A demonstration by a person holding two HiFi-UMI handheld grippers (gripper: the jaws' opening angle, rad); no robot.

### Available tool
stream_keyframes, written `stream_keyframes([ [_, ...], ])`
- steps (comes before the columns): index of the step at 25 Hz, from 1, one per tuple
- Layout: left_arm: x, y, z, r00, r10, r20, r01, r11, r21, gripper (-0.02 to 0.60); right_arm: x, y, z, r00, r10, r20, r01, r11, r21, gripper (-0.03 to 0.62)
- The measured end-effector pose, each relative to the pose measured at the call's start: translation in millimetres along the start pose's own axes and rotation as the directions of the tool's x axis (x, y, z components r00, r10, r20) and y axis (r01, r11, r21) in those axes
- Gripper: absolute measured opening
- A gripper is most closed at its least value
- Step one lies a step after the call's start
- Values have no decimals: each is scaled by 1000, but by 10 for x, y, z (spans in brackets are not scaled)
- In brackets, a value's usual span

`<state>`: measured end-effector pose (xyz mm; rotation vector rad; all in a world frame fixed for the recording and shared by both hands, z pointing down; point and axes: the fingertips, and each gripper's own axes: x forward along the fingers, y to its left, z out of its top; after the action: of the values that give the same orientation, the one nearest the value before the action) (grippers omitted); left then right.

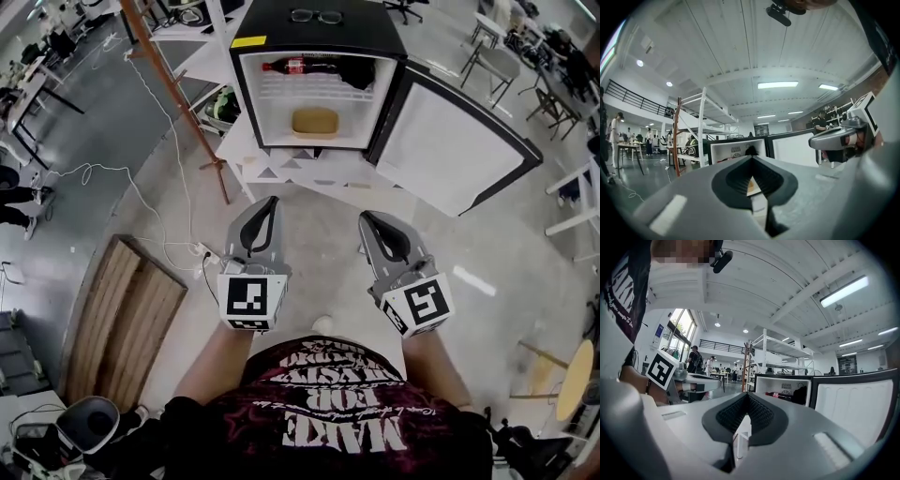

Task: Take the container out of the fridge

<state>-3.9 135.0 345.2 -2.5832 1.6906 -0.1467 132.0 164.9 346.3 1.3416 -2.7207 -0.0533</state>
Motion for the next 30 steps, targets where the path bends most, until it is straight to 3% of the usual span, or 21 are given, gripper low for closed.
stream_keyframes([
  [6, 168, -129, 59, 1000, -12, 4, 12, 1000, -5, 0, -11, -240, 4, 1000, -7, 13, 7, 1000, 9, 28],
  [16, 210, 18, -33, 1000, 10, -26, -11, 1000, -15, 0, 147, -251, -57, 1000, 23, -10, -23, 999, 29, 28],
  [30, 728, 364, 1, 997, -71, -10, 71, 997, -2, 0, 704, -407, -21, 999, -38, -23, 38, 999, 34, 28],
])
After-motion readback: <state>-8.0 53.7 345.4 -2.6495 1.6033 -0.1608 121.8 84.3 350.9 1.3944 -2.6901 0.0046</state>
